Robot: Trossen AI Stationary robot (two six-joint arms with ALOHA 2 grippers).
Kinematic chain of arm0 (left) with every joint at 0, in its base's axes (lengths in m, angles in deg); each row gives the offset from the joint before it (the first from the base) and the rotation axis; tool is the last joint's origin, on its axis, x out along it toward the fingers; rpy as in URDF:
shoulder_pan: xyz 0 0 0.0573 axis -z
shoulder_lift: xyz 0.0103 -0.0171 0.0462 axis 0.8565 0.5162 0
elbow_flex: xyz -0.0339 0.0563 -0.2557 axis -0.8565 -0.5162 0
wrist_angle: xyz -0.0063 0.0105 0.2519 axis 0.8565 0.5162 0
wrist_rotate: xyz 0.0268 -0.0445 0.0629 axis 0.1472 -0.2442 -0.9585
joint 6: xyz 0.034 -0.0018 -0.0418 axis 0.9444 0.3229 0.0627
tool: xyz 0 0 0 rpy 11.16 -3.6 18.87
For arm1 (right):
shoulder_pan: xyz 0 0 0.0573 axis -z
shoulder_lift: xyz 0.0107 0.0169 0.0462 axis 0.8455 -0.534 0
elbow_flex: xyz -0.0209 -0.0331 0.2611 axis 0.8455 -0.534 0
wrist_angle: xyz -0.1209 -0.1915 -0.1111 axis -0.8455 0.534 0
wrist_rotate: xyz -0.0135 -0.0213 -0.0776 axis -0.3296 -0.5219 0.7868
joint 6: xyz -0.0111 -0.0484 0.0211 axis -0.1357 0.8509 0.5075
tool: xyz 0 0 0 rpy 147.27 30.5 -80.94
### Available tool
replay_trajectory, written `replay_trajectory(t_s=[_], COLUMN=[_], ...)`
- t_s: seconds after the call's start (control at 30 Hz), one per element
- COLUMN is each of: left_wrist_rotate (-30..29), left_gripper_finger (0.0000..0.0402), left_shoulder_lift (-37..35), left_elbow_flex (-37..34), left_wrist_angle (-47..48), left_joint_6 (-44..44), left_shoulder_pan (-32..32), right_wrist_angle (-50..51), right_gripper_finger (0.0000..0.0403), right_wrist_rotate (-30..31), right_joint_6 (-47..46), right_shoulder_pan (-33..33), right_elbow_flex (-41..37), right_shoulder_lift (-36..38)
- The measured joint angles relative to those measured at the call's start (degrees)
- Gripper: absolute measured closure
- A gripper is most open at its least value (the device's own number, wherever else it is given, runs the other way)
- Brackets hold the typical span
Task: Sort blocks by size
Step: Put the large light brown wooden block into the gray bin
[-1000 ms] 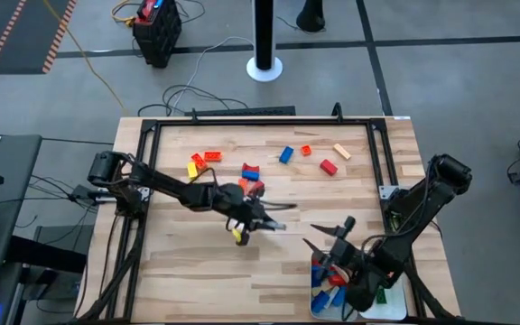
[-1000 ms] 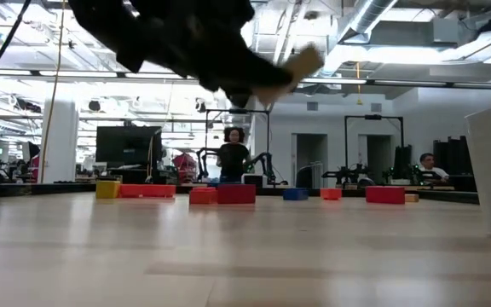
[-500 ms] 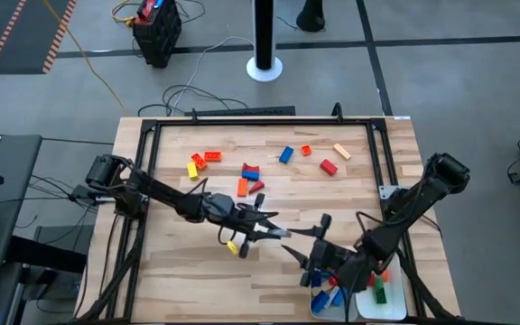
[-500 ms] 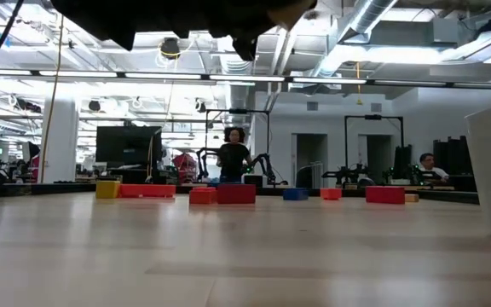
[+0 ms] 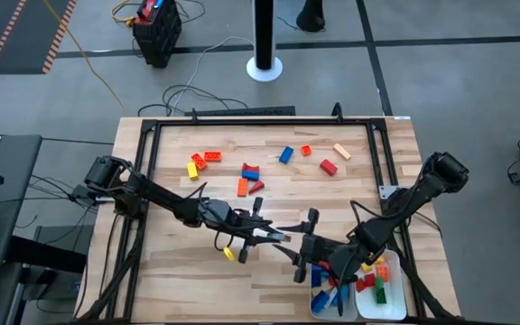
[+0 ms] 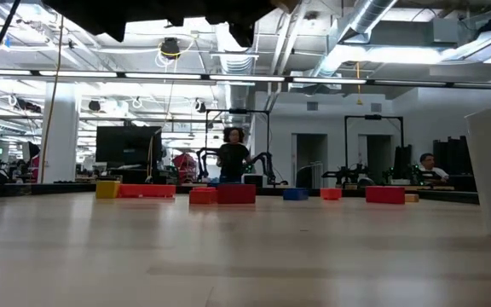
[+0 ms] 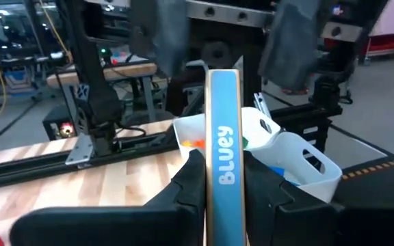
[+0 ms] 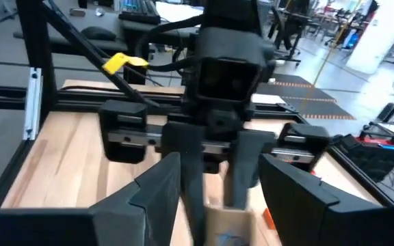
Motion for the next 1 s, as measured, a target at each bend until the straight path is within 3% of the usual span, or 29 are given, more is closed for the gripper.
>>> replay_trajectory(t_s=[0.2,0.43,0.57,0.7,0.83,1.0], left_wrist_rotate=[0.0,-0.1,-1.0,-0.9,-0.8,-1.2], left_gripper_finger=[0.0352,0.0328,0.0315,0.0277,0.0218,0.0168], left_shoulder_lift=[0.0,0.0,0.0,-0.1,-0.1,-1.1], left_elbow_flex=[0.0,0.0,0.0,0.1,0.1,0.1], left_wrist_angle=[-2.5,-1.5,0.4,4.0,6.6,12.0], left_joint_6=[-0.6,-1.6,-3.7,-3.1,-2.8,-2.2], left_shoulder_pan=[0.0,0.0,0.0,0.0,-0.1,-0.8], right_wrist_angle=[0.5,1.4,4.0,7.1,15.7,28.5], right_gripper_finger=[0.0198,0.0318,0.0322,0.0322,0.0322,0.0322], right_wrist_rotate=[-1.0,-1.2,-1.7,-1.6,-2.3,-13.1], right_joint_6=[0.1,0.5,-0.5,-0.9,-9.0,-27.9], right_shoulder_pan=[0.0,0.8,1.0,-0.9,-3.8,-6.8], right_elbow_flex=[0.0,0.0,0.0,0.0,0.0,0.0], right_shoulder_lift=[-0.6,-1.8,-1.6,-0.1,3.6,6.6])
